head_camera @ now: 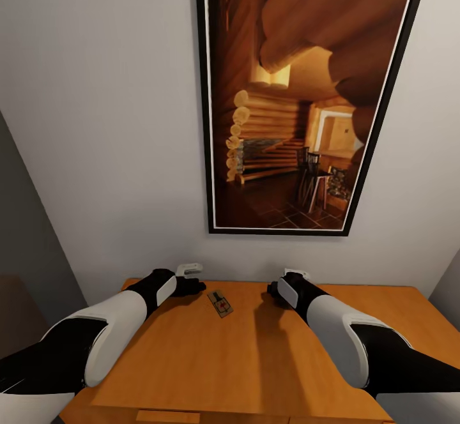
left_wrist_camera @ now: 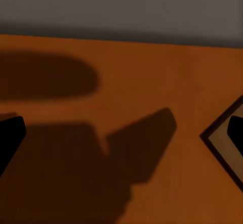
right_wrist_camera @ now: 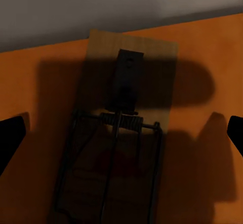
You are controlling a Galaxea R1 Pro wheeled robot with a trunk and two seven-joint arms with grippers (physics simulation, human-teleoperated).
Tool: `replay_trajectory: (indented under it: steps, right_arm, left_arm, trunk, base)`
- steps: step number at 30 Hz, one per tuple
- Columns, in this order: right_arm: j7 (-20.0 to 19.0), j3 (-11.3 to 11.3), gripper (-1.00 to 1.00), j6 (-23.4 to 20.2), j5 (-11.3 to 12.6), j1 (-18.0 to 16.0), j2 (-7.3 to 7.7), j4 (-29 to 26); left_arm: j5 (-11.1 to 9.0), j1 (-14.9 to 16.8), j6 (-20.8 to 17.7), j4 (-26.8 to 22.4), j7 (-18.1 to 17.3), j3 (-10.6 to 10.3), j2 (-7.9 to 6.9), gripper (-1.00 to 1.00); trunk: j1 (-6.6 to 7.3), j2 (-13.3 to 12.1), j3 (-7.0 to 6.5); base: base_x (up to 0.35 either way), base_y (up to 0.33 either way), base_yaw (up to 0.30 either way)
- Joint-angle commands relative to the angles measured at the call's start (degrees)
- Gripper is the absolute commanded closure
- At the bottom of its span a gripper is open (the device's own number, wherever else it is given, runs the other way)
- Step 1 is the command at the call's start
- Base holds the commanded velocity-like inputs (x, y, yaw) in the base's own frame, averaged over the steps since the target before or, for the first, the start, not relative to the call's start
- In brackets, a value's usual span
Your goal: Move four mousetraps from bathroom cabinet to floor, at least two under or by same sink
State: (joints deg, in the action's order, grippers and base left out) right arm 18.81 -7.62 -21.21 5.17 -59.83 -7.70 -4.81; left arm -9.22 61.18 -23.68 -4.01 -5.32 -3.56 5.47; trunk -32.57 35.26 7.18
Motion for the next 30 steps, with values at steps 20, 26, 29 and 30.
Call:
replay_trajectory:
  steps: [20,26,29,30]
  right_arm:
    - [0.8,-0.1,-1.0,-0.2,0.5,0.0,-0.04,0.1]
    - [1.0,-0.1,1.0,-0.2,0.5,0.0,-0.04,0.1]
    - [1.0,-0.1,1.0,-0.2,0.5,0.0,-0.04,0.2]
    - [1.0,-0.1,1.0,-0.2,0.5,0.0,-0.04,0.2]
  left_arm:
    - [-0.5,0.0,-0.3,0.0,0.0,-0.4,-0.02,-1.0]
    - [-0.6,0.0,-0.3,0.0,0.0,-0.4,-0.02,-1.0]
    - [-0.6,0.0,-0.3,0.0,0.0,-0.4,-0.02,-1.0]
    - [-0.6,0.0,-0.3,0.0,0.0,-0.4,-0.02,-1.0]
  trunk:
    - [-0.02,0.1,0.1]
    - [-0.02,0.1,0.1]
    - [-0.02,0.1,0.1]
    - [-0.02,0.1,0.1]
  base:
    - [0.0,0.0,0.0]
    - [0.0,0.0,0.0]
    - [0.0,0.0,0.0]
    - [0.0,0.0,0.0]
